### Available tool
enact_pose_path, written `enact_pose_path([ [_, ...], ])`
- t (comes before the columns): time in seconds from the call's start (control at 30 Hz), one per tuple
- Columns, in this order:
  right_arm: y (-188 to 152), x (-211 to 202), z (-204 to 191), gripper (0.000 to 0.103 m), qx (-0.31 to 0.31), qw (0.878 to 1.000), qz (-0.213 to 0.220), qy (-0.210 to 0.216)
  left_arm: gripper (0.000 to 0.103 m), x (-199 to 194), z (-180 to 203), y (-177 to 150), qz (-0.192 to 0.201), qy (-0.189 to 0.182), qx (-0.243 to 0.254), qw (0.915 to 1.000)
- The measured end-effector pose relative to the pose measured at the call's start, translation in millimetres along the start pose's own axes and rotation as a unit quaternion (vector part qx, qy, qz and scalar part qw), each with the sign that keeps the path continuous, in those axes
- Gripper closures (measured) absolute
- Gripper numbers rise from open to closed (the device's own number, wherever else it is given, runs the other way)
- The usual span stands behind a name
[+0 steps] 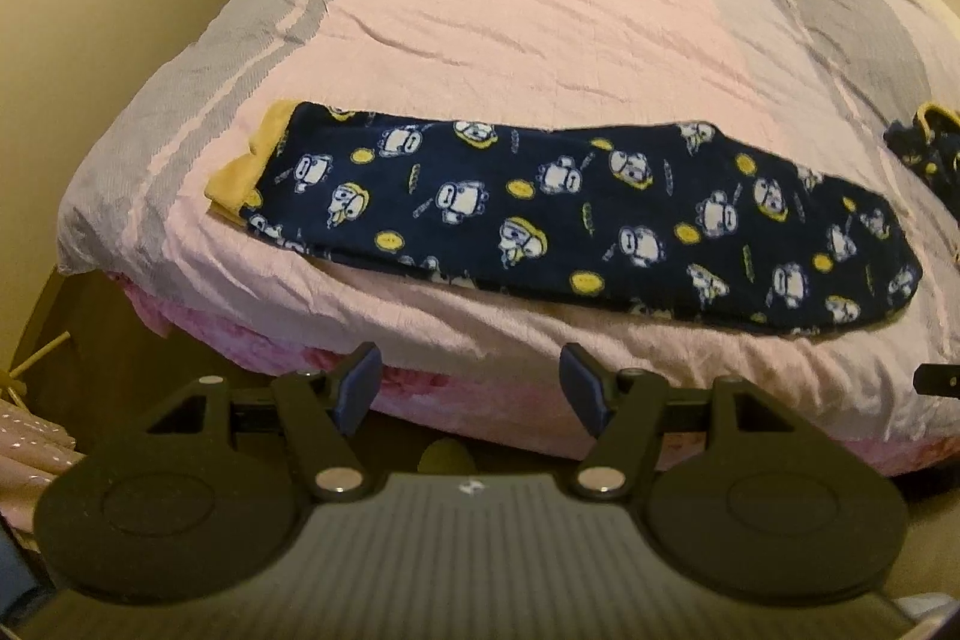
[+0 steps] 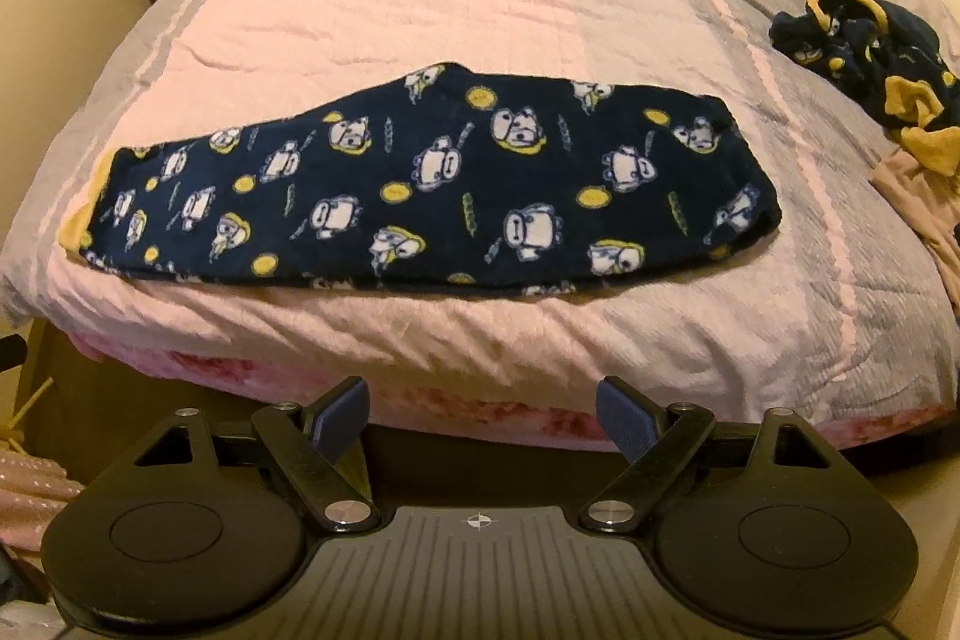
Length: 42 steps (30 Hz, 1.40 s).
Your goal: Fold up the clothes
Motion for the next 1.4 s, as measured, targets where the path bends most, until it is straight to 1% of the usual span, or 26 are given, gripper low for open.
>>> enact_pose_path([
  [0.07, 5, 2, 6, 0.017, 0.014, 1.000, 0.010, 0.001, 0.041, 7, -13, 2, 0.002, -0.018, -0.028, 0.9994],
  [0.13, 12, 3, 14, 0.017, 0.032, 0.999, 0.025, 0.002, 0.041, 17, -32, 4, 0.000, -0.042, -0.074, 0.9964],
  [0.2, 18, 6, 23, 0.017, 0.054, 0.998, 0.036, 0.001, 0.041, 29, -56, 6, 0.003, -0.071, -0.135, 0.9884],
  [0.23, 20, 8, 27, 0.017, 0.063, 0.997, 0.039, 0.000, 0.041, 37, -69, 7, 0.003, -0.085, -0.168, 0.9822],
  [0.3, 26, 16, 34, 0.017, 0.077, 0.996, 0.038, -0.006, 0.041, 54, -95, 8, 0.001, -0.107, -0.233, 0.9666],
  [0.33, 28, 20, 36, 0.017, 0.083, 0.996, 0.037, -0.010, 0.041, 63, -107, 8, 0.000, -0.112, -0.259, 0.9594],
  [0.37, 30, 24, 38, 0.017, 0.088, 0.995, 0.035, -0.013, 0.041, 75, -120, 9, 0.000, -0.113, -0.278, 0.9540],
  [0.5, 38, 44, 42, 0.017, 0.113, 0.993, 0.023, -0.030, 0.041, 123, -167, 17, 0.001, -0.110, -0.343, 0.9328],
  [0.57, 45, 56, 44, 0.017, 0.131, 0.991, 0.013, -0.040, 0.041, 153, -193, 24, 0.005, -0.106, -0.378, 0.9196],
  [0.67, 59, 80, 43, 0.017, 0.160, 0.986, -0.005, -0.051, 0.041, 196, -228, 31, 0.012, -0.101, -0.418, 0.9026],
  [0.73, 72, 99, 39, 0.017, 0.177, 0.982, -0.018, -0.056, 0.041, 227, -251, 36, 0.014, -0.091, -0.437, 0.8950],
  [0.83, 84, 132, 24, 0.017, 0.194, 0.978, -0.031, -0.064, 0.041, 267, -280, 41, 0.021, -0.080, -0.454, 0.8872],
  [0.97, 99, 175, -4, 0.017, 0.185, 0.979, -0.056, -0.061, 0.041, 303, -315, 42, 0.040, -0.076, -0.474, 0.8764],
  [1.07, 106, 198, -22, 0.017, 0.178, 0.980, -0.071, -0.061, 0.041, 319, -334, 38, 0.046, -0.084, -0.492, 0.8655],
  [1.23, 111, 220, -39, 0.017, 0.172, 0.979, -0.091, -0.061, 0.041, 331, -349, 33, 0.070, -0.102, -0.507, 0.8531],
  [1.27, 112, 223, -41, 0.017, 0.169, 0.979, -0.094, -0.061, 0.041, 333, -349, 34, 0.073, -0.105, -0.507, 0.8525],
  [1.4, 115, 231, -44, 0.017, 0.159, 0.980, -0.102, -0.065, 0.041, 342, -345, 36, 0.081, -0.101, -0.492, 0.8609],
])
Point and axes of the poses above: each gripper's, at about its wrist camera, not at the fingertips, and x roughly the way its jaws point, z to its right, y to its top, the point moved 5 cm from there along x, roughly the way its jaws point, and after that the axes turned 1 degree about -y, right-handed, at the moved point
